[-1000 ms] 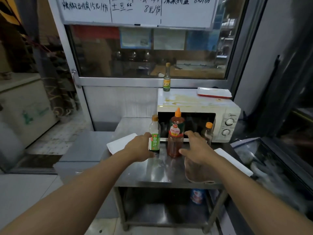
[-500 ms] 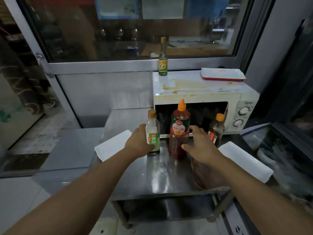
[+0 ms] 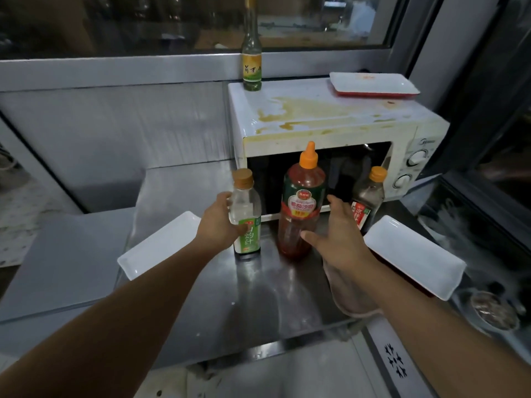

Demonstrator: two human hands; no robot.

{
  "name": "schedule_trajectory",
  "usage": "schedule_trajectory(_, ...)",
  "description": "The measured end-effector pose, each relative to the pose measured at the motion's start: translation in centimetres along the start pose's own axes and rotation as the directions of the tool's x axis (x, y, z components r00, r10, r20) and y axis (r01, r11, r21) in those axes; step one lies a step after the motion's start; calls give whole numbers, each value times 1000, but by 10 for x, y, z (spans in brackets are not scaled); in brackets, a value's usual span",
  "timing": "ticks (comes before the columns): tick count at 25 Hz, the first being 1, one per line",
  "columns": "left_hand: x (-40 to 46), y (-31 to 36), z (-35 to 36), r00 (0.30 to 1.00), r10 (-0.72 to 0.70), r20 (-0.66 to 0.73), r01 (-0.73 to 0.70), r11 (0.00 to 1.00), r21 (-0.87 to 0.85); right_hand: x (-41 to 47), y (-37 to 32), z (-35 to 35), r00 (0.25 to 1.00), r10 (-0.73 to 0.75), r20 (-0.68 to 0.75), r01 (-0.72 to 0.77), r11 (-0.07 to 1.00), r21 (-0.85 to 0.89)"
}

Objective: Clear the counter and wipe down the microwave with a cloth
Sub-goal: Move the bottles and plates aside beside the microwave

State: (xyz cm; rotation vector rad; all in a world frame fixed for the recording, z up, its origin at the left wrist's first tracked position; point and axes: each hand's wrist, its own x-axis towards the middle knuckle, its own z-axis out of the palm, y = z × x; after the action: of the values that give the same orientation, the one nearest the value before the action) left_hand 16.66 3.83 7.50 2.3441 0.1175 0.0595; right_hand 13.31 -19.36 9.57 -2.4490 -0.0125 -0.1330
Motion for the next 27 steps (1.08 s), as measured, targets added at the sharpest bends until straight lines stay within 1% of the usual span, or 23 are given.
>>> schedule_trajectory(4, 11, -5, 4, 1000, 16, 14, -16, 999, -32, 7, 3, 6, 999, 50, -15, -50, 999, 9)
schedule_trajectory(9, 12, -7, 0, 1000, 9, -13, -10, 996, -87, 18, 4, 14, 998, 58, -22, -57, 997, 46)
schedule_trajectory(11, 10, -4, -7, 999, -15, -45, 10, 993, -122, 23, 2, 17, 998, 66, -21, -64, 994, 87)
schedule_trajectory(14, 5, -3, -20, 997, -41, -68, 30, 988, -150, 34, -2, 24, 992, 109, -59, -96, 977, 192)
schedule_trajectory(17, -7, -8, -33, 994, -43, -100, 33, 994, -101, 44, -6, 34, 984, 153, -90, -117, 941, 318)
schedule_trajectory(20, -19, -14, -38, 993, -22, -117, 19, 999, -32, 47, -5, 43, 976, 170, -135, -103, 910, 402)
schedule_trajectory(24, -32, -17, -42, 989, -44, -143, 44, 999, -2, 49, -2, 48, 963, 169, -209, -74, 913, 400)
schedule_trajectory(27, -46, -15, -46, 982, -65, -175, 63, 998, -17, 48, -3, 46, 968, 144, -207, -48, 911, 410)
